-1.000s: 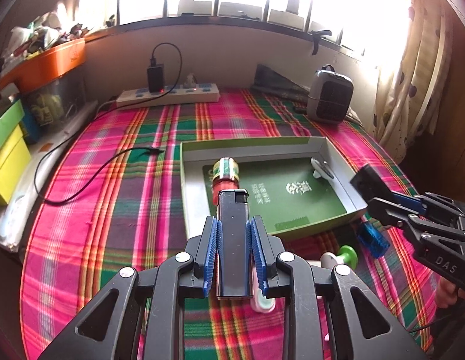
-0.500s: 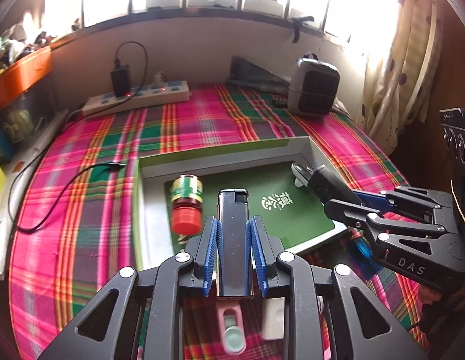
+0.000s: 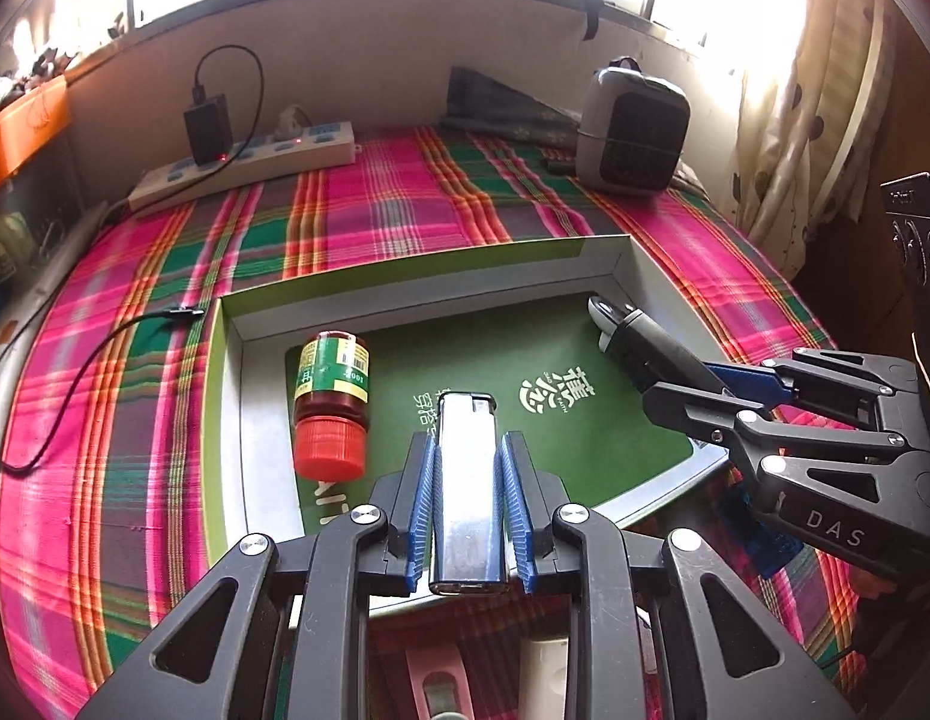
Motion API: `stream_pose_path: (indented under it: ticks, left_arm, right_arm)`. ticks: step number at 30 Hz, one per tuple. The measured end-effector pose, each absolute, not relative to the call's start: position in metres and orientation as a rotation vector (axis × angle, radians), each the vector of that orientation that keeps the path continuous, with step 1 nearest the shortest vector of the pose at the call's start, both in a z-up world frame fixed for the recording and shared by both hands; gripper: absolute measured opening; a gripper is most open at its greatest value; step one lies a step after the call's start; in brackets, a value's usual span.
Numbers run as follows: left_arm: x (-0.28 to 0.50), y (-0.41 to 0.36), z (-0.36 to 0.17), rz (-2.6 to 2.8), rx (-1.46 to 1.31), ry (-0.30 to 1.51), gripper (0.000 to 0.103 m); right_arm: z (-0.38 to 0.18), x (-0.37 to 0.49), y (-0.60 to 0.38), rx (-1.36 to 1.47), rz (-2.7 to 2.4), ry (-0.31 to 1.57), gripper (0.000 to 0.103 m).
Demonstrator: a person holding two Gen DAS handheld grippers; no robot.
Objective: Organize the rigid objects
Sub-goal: 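Carry the case with left tool while right tool carries the stapler into the green tray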
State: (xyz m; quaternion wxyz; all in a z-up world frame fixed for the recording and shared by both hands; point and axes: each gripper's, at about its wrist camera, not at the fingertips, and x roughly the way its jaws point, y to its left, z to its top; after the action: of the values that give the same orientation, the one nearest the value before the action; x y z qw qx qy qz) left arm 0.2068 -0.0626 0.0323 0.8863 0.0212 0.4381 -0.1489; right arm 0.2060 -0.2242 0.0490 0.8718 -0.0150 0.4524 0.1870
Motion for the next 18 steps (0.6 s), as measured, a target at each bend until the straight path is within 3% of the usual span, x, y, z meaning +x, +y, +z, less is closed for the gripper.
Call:
stream_pose_path:
  ticks: [18]
  left_arm:
    - [0.215, -0.063, 0.02, -0.297, 0.043, 0.945, 0.022]
  right_arm:
    - [0.035, 0.215, -0.221, -0.065, 0.373, 0.984, 0.025]
